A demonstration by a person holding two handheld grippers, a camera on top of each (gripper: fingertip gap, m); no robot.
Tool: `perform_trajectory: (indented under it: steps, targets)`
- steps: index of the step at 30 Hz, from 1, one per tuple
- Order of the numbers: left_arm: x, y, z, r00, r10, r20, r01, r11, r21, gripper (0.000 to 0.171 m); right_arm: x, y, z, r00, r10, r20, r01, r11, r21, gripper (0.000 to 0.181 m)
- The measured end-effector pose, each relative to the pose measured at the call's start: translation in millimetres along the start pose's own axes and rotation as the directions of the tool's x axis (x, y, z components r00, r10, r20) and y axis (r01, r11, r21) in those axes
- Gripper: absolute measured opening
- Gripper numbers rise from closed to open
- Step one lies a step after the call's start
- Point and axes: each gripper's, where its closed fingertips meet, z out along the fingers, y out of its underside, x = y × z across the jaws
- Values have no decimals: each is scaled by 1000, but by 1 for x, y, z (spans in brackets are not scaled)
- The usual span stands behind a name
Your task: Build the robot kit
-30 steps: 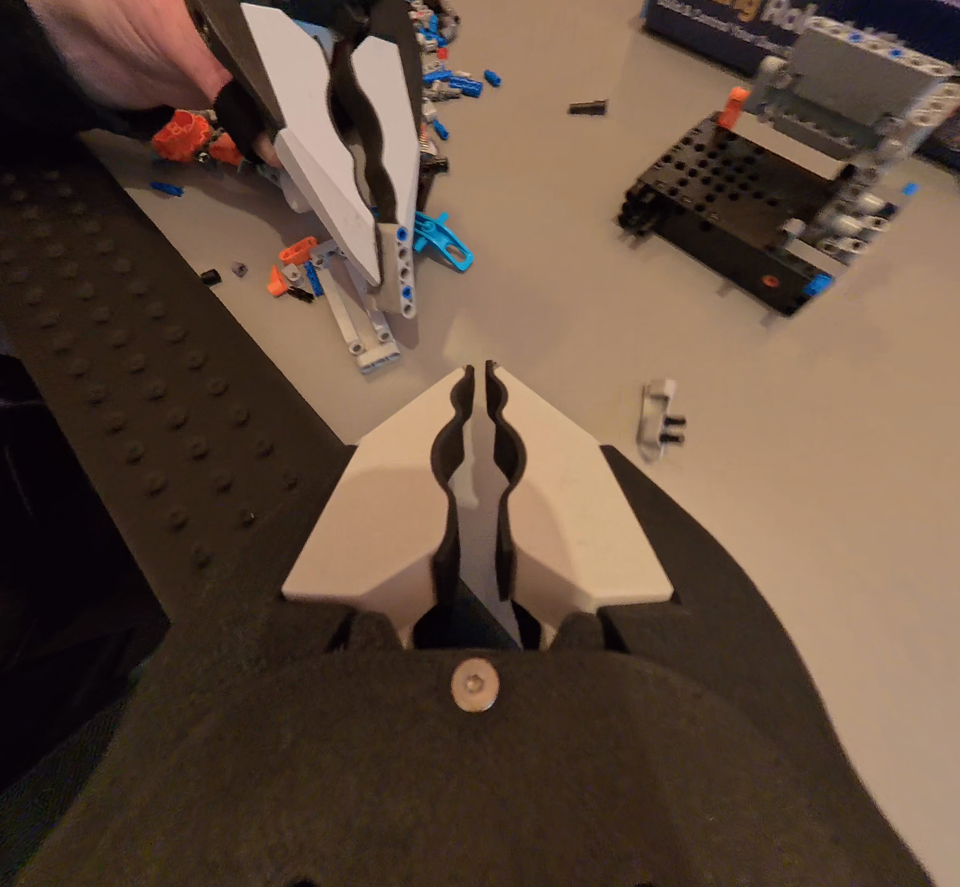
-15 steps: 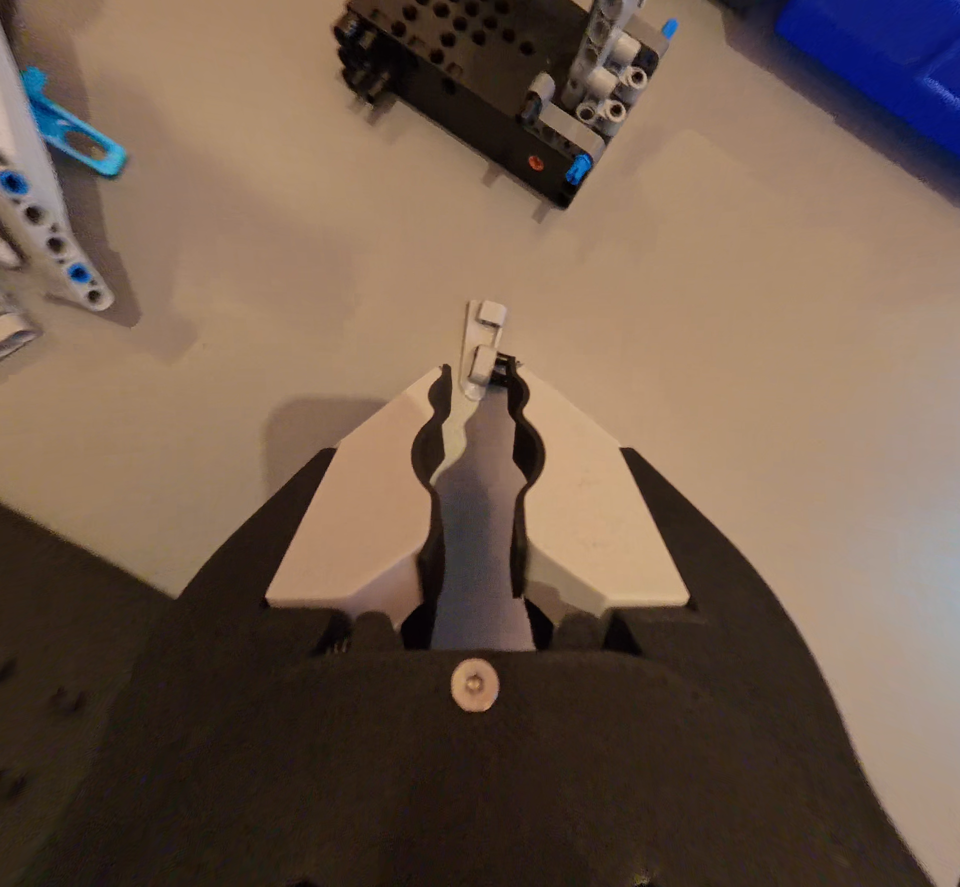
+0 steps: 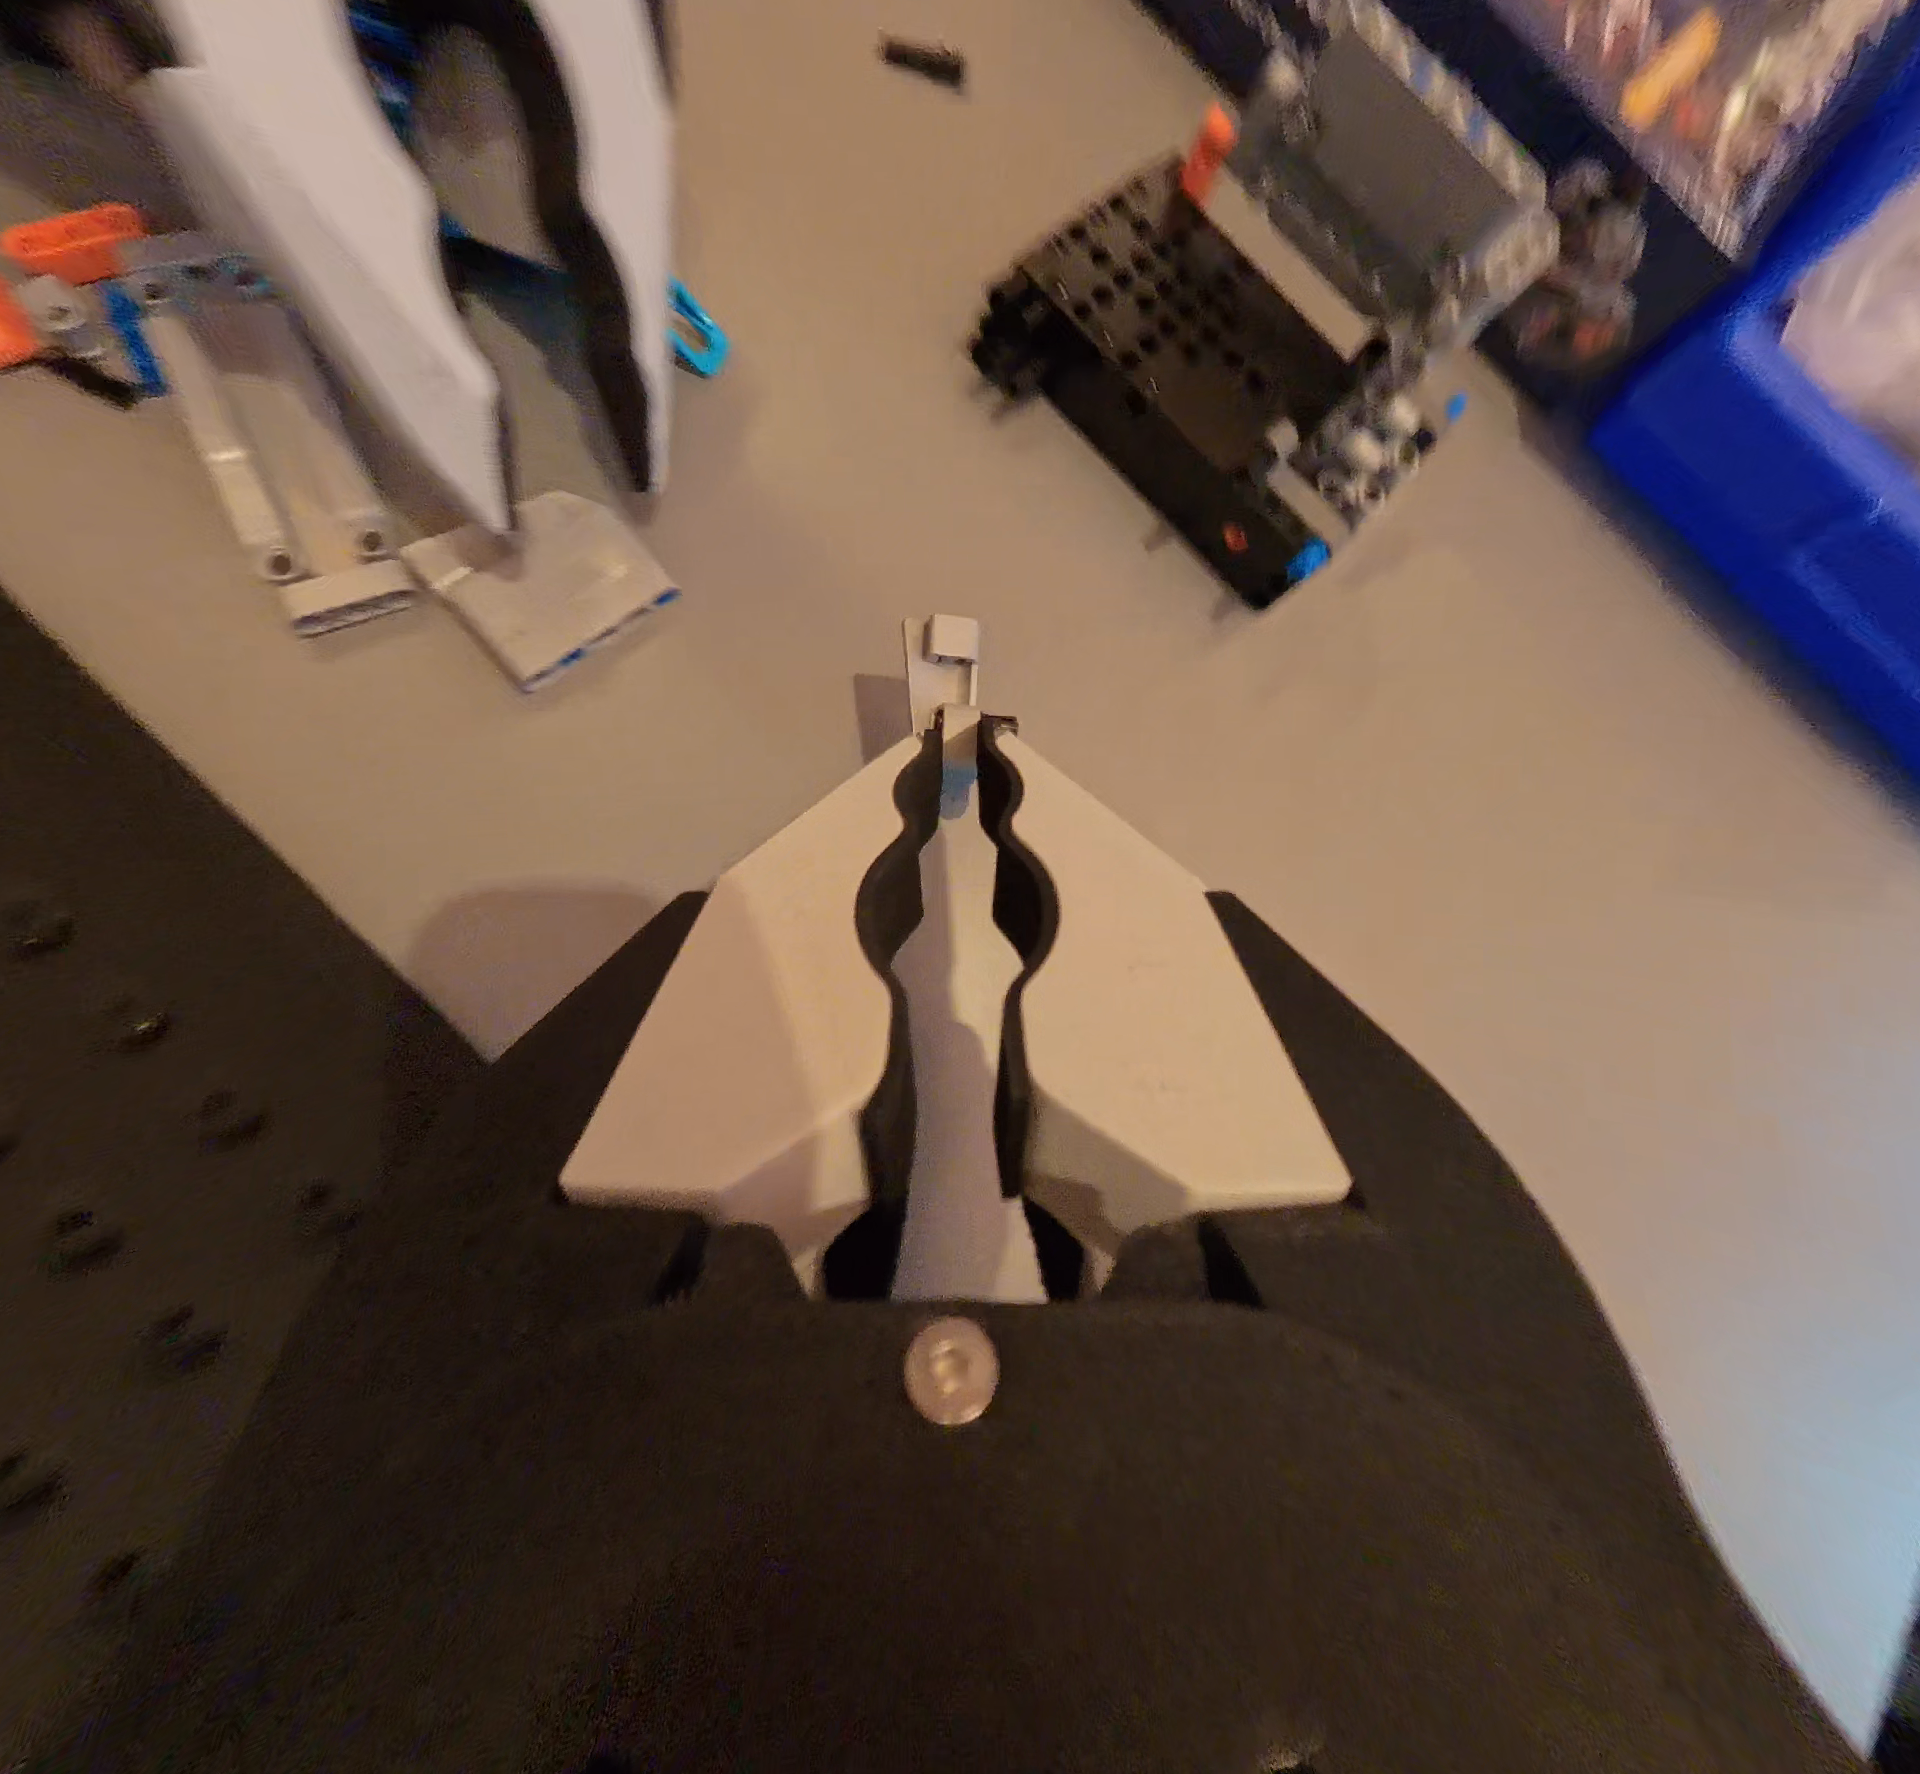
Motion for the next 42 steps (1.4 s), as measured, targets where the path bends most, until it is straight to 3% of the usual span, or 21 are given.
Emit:
perform_trajectory:
  steps: [3, 7, 9, 13, 16, 18, 20, 22, 25, 30, 33, 35, 38, 41, 42]
  targets:
    - [10, -21, -12, 999, 16, -49, -11, 993, 114, 31, -22, -22, -17, 979, -203, -25, 204, 977, 62, 4]
    - [34, -39, -21, 963, -40, -268, 101, 970, 221, 27, -47, -51, -37, 904, -420, -85, 427, 898, 110, 4]
    - [49, -48, -30, 921, -30, -388, 149, 948, 281, 14, -55, -59, -44, 869, -486, -98, 495, 863, 107, 4]
    - [56, -51, -34, 921, 0, -391, 126, 946, 299, 4, -57, -66, -50, 840, -524, -139, 538, 838, 91, 4]
    - [55, -65, -47, 928, 32, -372, 129, 907, 401, 4, -45, -82, -60, 908, -370, -197, 406, 893, 194, 7]
    - [60, -80, -65, 919, 74, -388, 148, 847, 510, 3, -31, -96, -78, 975, -105, -193, 171, 915, 366, 11]
    - [64, -93, -79, 920, 118, -374, 148, 778, 611, 4, -26, -104, -89, 983, 186, -11, -150, 826, 543, 10]
    - [75, -100, -86, 904, 156, -397, 157, 743, 650, 4, -31, -112, -95, 915, 326, 237, -400, 662, 633, 16]
    - [83, -105, -84, 900, 183, -395, 155, 714, 683, 4, -39, -122, -95, 842, 347, 413, -539, 526, 657, 16]
    - [92, -112, -91, 872, 203, -446, 222, 648, 728, 3, -36, -131, -108, 775, 333, 537, -631, 356, 689, 4]
    - [99, -113, -89, 854, 222, -471, 238, 639, 731, 3, -36, -134, -115, 751, 306, 585, -658, 278, 700, 3]
    - [102, -113, -87, 847, 231, -479, 236, 643, 728, 3, -36, -134, -116, 753, 293, 590, -657, 268, 705, 2]
    - [95, -108, -81, 874, 212, -438, 183, 690, 700, 6, -35, -129, -109, 780, 303, 548, -625, 336, 704, 1]
    - [72, -88, -63, 951, 177, -253, -6, 831, 556, 20, -31, -111, -95, 802, 333, 496, -597, 478, 644, 0]
    - [61, -75, -54, 968, 148, -201, -44, 895, 444, 27, -26, -101, -88, 820, 358, 447, -572, 533, 623, 1]
